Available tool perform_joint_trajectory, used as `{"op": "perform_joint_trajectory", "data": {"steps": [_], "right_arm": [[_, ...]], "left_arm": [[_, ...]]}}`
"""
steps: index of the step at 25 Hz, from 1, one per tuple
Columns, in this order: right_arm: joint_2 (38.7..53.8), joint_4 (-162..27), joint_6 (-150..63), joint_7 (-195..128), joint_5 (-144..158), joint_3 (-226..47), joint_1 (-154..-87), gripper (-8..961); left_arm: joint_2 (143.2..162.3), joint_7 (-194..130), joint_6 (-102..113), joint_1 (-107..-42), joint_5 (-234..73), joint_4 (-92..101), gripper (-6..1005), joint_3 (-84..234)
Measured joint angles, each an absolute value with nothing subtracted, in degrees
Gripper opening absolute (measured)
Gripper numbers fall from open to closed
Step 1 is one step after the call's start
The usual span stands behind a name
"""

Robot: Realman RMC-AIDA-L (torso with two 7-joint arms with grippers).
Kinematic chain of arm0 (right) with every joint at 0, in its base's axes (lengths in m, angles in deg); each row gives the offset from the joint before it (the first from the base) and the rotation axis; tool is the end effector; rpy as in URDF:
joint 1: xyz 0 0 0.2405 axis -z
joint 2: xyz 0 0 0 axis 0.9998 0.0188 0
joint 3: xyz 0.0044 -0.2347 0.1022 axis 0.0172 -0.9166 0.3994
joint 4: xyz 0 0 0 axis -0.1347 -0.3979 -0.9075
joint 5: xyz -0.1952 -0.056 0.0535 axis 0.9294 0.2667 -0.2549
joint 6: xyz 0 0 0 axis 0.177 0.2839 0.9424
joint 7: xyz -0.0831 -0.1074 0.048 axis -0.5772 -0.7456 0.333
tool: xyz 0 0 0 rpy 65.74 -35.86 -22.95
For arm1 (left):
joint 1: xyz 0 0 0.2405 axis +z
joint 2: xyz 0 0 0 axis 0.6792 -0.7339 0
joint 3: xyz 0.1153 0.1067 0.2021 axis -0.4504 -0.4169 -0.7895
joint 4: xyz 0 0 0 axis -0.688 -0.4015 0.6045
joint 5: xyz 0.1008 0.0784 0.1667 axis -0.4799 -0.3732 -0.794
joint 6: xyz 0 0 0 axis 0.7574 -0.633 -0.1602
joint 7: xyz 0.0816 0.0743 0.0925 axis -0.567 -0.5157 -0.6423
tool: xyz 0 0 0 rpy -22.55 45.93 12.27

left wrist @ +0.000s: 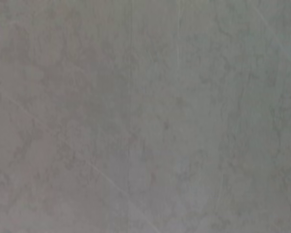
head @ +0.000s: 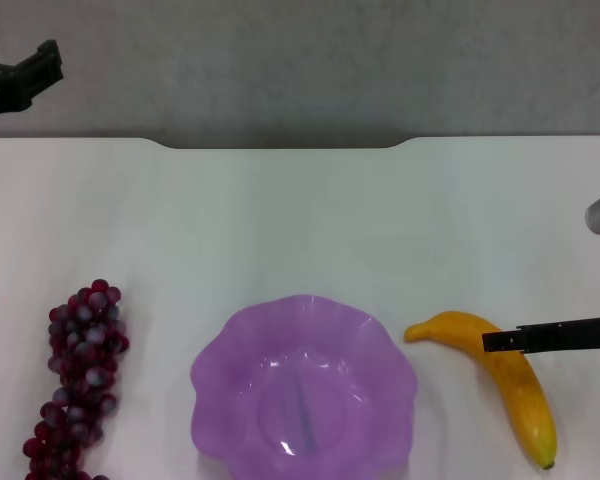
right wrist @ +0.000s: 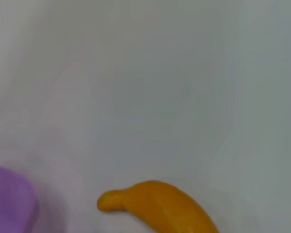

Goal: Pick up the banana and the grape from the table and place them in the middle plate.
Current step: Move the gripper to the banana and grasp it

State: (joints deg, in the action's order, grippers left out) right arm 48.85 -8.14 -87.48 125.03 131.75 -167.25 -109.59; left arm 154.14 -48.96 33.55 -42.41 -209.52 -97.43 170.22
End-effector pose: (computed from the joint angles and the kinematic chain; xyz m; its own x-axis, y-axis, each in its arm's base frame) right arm 0.2935 0.3561 -0.0117 0.4387 -0.8506 -0.2900 -0.8142 -0.2397 -0.5288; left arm -0.1965 0.3450 0.1099 0.6725 0.1761 0.7189 0.7401 -0.1635 -0.6523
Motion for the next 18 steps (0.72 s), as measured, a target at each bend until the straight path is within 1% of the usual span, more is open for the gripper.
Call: {"op": "perform_joint_trajectory", "data": {"steps": [14, 18], "right_arm": [[48.97, -18.01, -86.20, 124.91, 131.75, -168.82, -115.74, 831], [48.96, -19.19, -85.56, 124.89, 131.40, -169.68, -116.61, 823]], "left_arm": [[154.14, -48.96, 33.91, -42.61, -209.56, -97.64, 846, 170.50], [154.14, -48.96, 33.93, -42.61, -209.56, -97.65, 846, 170.50]]}}
